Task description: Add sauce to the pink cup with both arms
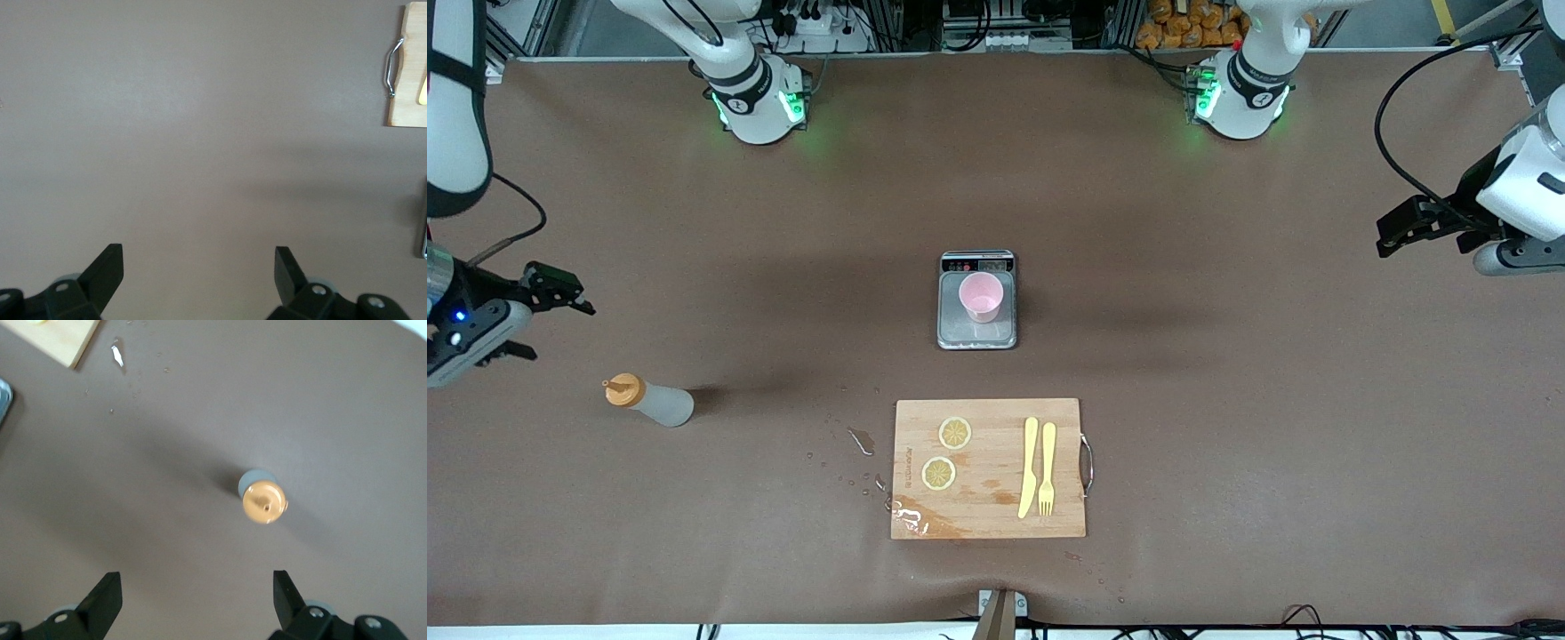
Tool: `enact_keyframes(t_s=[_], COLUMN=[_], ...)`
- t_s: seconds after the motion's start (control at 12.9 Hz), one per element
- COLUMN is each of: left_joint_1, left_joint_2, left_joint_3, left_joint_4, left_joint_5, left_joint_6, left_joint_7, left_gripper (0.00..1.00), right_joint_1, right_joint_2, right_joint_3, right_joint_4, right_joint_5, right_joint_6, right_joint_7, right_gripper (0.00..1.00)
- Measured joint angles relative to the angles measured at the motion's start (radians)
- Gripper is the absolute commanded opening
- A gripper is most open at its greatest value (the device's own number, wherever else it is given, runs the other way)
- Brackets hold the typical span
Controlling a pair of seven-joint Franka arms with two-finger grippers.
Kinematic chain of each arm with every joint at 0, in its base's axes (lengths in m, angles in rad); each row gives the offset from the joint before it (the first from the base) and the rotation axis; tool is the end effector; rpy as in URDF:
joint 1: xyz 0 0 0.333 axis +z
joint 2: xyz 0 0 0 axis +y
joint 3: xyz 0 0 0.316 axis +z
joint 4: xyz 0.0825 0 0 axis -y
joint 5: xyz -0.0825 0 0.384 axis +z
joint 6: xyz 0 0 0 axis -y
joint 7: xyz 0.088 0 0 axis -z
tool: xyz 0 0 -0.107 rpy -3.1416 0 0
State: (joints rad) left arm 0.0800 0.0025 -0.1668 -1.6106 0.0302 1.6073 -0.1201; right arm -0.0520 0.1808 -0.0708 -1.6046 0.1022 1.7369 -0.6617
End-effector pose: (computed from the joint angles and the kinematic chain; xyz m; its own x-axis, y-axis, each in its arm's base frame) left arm 0.5560 -0.0451 0.6075 0.9995 0.0321 -0.0022 0.0321 -0.9990 -0.0302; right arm 0.6103 -0.0629 0.5173 0.8679 0.4965 0.0151 0.4955 -0.8630 -0.0986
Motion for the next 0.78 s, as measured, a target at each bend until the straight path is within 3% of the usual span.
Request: enact_keyframes(t_s=[0.39, 0.78], left_joint_1=[-0.001, 0.0], left_joint_2=[-0.009, -0.028], left_joint_3=[-0.001, -0.001], left_joint_4=[0.004, 0.006], left_joint_5=[0.0, 0.0], left_joint_6=[-0.008, -0.018], left_joint_7=[0.002, 0.002], left_gripper=[1.0, 1.0], right_joint_1=[0.025, -0.031], right_joint_2=[-0.073, -0.163], right_joint_3=[0.036, 0.054], right_joint_4=[0.075, 0.102], right_joint_5=[-0.088, -0.09], right_joint_6=[-0.179, -0.262], right_joint_7=[0.549, 0.602], right_gripper=[1.0, 1.0])
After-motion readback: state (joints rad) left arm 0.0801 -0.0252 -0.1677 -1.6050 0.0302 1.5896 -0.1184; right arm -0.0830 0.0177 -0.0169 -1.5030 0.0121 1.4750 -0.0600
